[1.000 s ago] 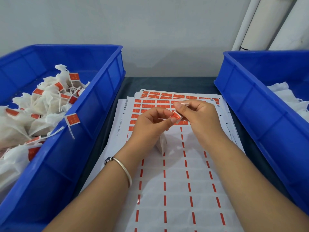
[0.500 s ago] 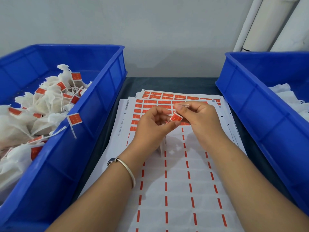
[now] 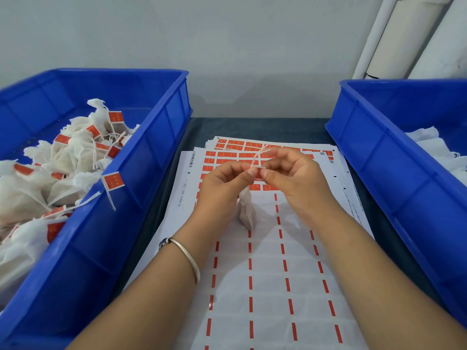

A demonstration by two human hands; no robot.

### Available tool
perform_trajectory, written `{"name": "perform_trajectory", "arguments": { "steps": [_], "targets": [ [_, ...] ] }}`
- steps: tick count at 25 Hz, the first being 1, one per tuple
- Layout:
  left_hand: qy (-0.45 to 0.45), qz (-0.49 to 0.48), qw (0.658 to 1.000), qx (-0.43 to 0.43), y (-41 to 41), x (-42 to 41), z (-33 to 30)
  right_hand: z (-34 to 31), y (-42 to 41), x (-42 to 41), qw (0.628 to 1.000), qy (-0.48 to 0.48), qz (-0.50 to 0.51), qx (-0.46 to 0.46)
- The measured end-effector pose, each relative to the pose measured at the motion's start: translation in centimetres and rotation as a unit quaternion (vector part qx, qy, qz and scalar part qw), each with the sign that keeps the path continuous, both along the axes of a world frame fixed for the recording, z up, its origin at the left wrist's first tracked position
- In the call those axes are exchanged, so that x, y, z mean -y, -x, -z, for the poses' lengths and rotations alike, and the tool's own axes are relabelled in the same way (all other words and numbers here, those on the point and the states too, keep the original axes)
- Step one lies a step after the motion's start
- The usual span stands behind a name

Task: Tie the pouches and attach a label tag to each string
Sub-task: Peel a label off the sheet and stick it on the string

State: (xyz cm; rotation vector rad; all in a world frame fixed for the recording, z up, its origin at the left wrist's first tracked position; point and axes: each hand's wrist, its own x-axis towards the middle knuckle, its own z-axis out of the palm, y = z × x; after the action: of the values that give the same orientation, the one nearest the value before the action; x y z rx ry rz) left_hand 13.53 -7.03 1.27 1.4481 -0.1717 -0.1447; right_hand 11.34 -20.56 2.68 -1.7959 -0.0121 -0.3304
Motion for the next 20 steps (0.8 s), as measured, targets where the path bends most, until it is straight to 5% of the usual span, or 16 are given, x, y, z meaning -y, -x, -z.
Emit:
{"name": "perform_trajectory", "arguments": {
  "steps": [12, 16, 20],
  "targets": [
    [-0.116, -0.029, 0.992, 0.031, 0.0, -0.2, -0.3, 0.8, -0.2, 0.0, 0.999, 0.013, 0.033, 0.013],
    [-0.227, 0.028, 0.974, 0.003, -0.1, -0.6, -0.1, 1.1, -0.4, 0.3, 0.997, -0.029, 0.069, 0.002],
    [-0.264, -0.016, 0.964, 0.014, -0.2, -1.5, -0.9, 2.1, 0.1, 0.0, 0.996, -0.065, 0.056, -0.033]
  ]
}}
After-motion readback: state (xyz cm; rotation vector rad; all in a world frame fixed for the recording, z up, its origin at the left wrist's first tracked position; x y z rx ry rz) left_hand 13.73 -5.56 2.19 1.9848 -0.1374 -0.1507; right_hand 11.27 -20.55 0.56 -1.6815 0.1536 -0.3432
